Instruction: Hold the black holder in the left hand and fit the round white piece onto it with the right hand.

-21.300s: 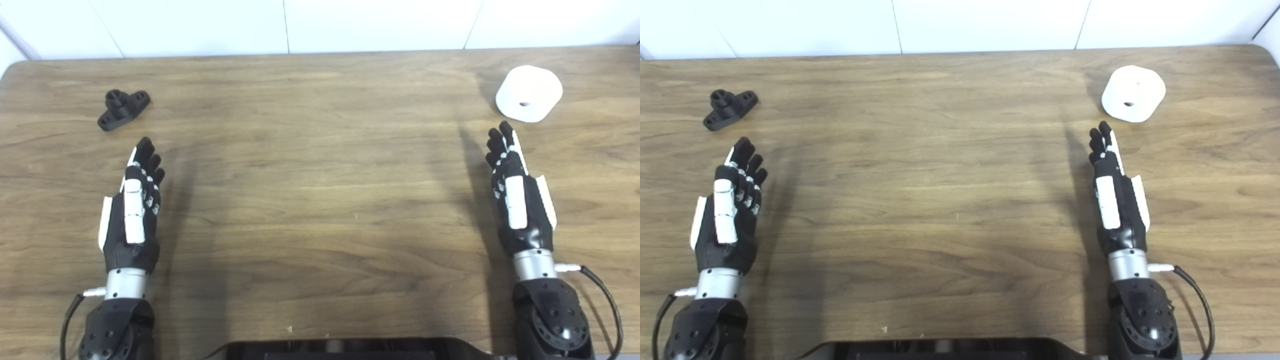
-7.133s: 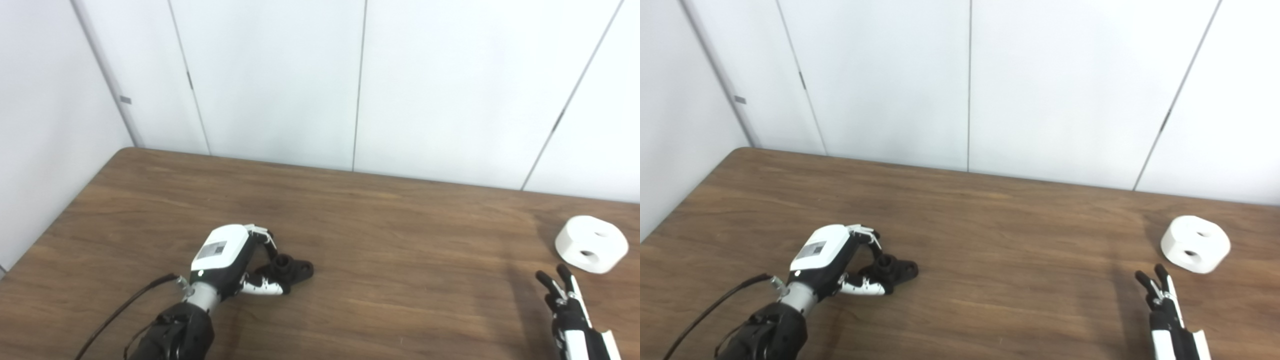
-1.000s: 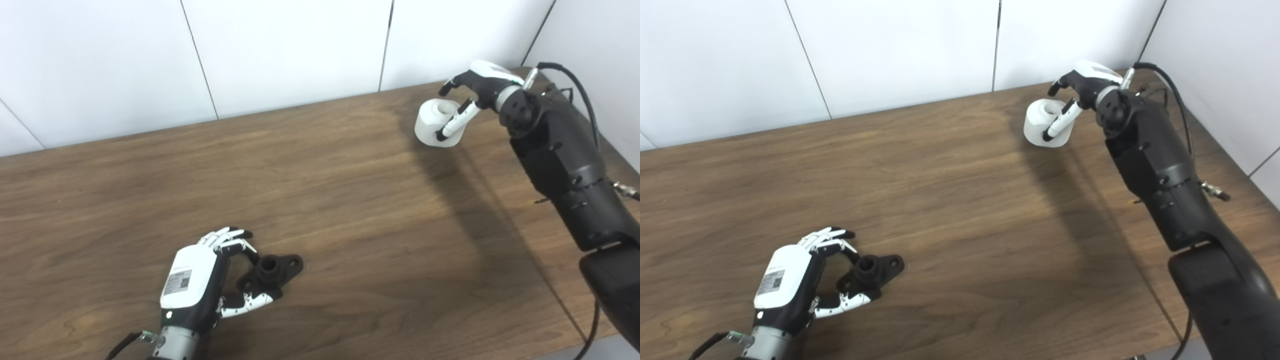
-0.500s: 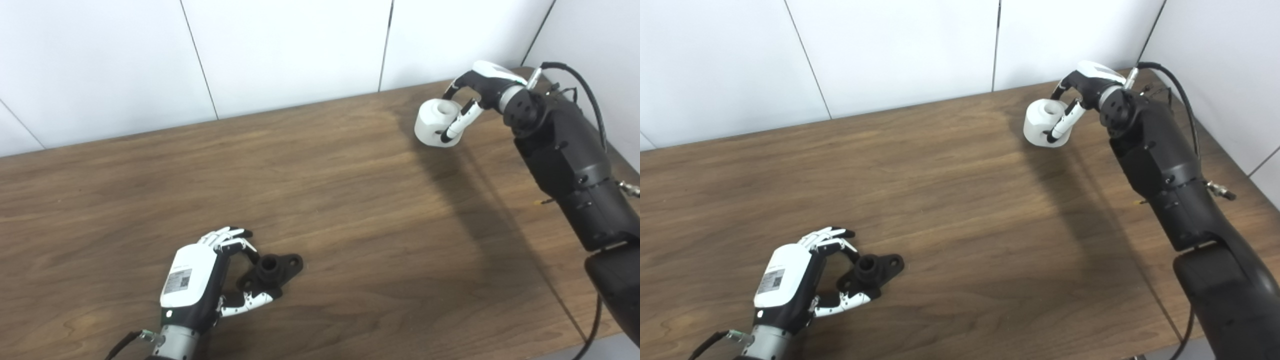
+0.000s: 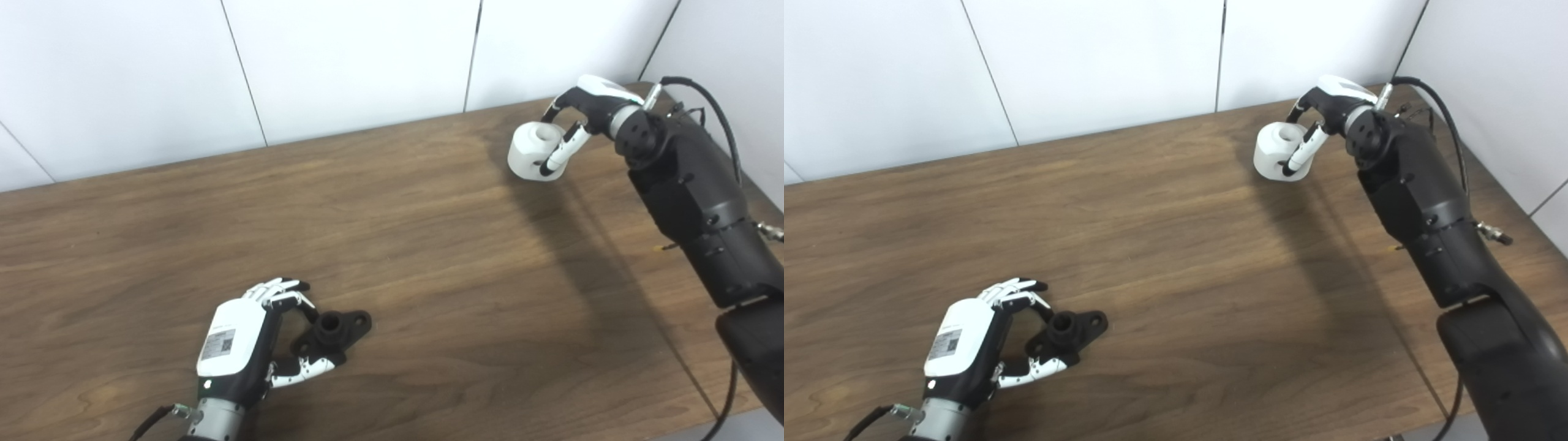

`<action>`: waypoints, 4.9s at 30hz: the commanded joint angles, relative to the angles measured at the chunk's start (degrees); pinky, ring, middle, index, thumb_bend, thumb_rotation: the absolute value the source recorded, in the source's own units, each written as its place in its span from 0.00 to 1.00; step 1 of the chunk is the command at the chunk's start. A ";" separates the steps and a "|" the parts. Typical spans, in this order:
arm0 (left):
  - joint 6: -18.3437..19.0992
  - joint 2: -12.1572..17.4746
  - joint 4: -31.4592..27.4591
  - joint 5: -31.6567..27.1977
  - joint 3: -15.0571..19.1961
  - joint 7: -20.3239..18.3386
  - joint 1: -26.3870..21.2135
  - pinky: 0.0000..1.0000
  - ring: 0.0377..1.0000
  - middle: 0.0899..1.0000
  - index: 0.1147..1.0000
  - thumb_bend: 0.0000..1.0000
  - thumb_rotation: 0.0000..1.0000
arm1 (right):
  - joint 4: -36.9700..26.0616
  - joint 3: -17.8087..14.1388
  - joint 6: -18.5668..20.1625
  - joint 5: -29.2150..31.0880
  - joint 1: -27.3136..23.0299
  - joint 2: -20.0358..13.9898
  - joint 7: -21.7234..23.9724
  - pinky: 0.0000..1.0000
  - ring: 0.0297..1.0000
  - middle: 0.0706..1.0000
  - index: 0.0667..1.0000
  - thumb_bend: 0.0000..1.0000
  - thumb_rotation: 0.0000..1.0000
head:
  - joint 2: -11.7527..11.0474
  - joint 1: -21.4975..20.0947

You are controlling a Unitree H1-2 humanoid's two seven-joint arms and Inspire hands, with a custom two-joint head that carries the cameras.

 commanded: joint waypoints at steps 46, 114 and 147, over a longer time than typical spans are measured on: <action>2.99 -0.43 2.16 0.69 -1.23 -4.35 1.23 0.83 0.84 0.76 0.42 0.52 0.05 | -8.20 2.71 -3.19 1.09 -1.68 -5.12 -2.99 0.83 0.92 0.77 0.45 0.52 0.13 | 0.96 2.12; 9.75 -4.96 4.70 6.31 -6.22 -5.38 -1.68 0.86 0.86 0.78 0.42 0.52 0.05 | -46.39 13.91 -8.22 -5.09 3.49 12.65 18.68 0.84 0.94 0.78 0.45 0.52 0.13 | 5.51 17.51; 11.20 -5.06 4.41 7.81 -7.53 -6.81 -2.63 0.87 0.86 0.78 0.42 0.52 0.05 | -45.40 14.48 -10.80 -4.65 4.19 15.50 20.31 0.87 0.95 0.79 0.45 0.52 0.13 | 7.28 20.25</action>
